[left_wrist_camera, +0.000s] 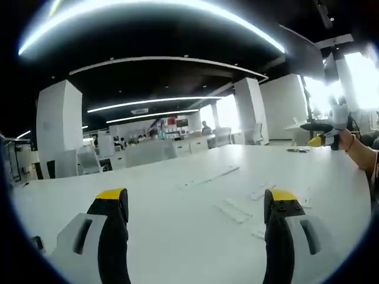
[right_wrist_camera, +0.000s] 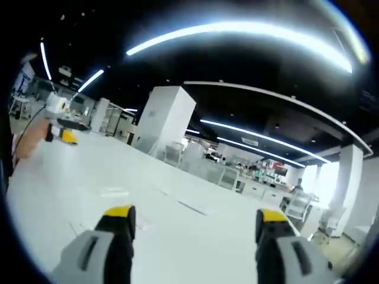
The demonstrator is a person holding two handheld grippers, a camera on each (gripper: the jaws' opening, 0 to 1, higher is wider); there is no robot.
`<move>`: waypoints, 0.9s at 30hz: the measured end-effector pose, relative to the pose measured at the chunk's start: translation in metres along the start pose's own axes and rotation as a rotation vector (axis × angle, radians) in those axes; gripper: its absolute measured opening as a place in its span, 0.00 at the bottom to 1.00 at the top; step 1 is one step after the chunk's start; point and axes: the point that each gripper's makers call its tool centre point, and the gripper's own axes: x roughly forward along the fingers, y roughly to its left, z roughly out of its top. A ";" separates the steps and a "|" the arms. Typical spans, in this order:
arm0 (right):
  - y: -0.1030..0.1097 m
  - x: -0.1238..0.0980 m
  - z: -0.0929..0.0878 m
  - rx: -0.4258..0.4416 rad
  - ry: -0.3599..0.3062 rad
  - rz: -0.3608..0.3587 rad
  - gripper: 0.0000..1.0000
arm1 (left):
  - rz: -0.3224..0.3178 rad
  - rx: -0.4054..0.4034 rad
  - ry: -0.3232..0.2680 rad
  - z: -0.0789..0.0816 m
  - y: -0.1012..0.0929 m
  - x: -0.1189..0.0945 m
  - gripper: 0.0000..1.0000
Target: Locate the socket holder cover, grip the socket holder cover, clip it into the socket holder slot.
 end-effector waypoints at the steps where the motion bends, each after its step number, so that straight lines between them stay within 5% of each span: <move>1: 0.000 0.000 0.000 0.001 0.000 0.001 0.84 | -0.007 -0.007 0.000 0.001 0.000 -0.001 0.93; 9: 0.002 0.000 -0.001 0.000 0.003 0.007 0.84 | -0.042 -0.099 -0.003 0.005 0.003 -0.006 0.93; 14: 0.001 -0.001 0.001 0.001 0.001 0.009 0.84 | 0.010 -0.065 0.010 0.006 0.019 -0.011 0.93; 27: 0.002 -0.002 0.008 0.016 -0.022 0.022 0.83 | 0.017 -0.031 0.026 0.003 0.018 -0.008 0.94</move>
